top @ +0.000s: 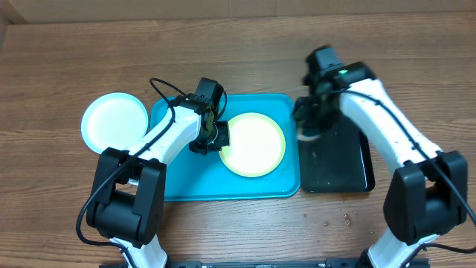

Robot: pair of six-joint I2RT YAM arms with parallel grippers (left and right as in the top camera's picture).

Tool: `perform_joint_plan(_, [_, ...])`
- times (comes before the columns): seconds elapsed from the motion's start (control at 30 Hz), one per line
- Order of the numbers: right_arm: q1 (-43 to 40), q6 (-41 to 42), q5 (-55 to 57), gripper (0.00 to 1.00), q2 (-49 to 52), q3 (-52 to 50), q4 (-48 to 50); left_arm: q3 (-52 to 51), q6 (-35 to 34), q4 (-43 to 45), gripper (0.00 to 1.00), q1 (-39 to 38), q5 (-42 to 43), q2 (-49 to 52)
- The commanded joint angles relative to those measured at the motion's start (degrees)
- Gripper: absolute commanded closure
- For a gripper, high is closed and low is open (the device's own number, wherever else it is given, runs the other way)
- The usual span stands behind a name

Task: Clean dirty plates on tray and stack at the side
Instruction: 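Return sponge to black tray and release it with right gripper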

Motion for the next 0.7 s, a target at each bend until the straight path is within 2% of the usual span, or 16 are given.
perform_joint_plan(0.0, [-4.52,-0.24,9.44,0.96,-1.11,-0.94,-1.55,-0.42,1.11,-0.02,0.96,0.22,-0.83,0.68])
perform_joint_plan(0.2, [-9.29,-0.24,10.38,0.96,-1.05,-6.36,0.24,-0.42,1.11,-0.04,0.96,0.22,-0.83,0.68])
perform_joint_plan(0.5, [-9.49,-0.31,10.38,0.96,-0.85,-13.99,7.56,-0.42,1.11,0.55,0.95,0.22,-0.83,0.68])
perform_joint_plan(0.6, [-9.49,-3.1,10.19,0.96,-0.85,-14.03,7.87,-0.42,1.11,0.63,0.95,0.22,-0.83,0.68])
perform_joint_plan(0.67, [-9.49,-5.03,10.23,0.77,-0.85,-14.03,7.82,-0.42,1.11,0.68,0.95,0.22,-0.83,0.68])
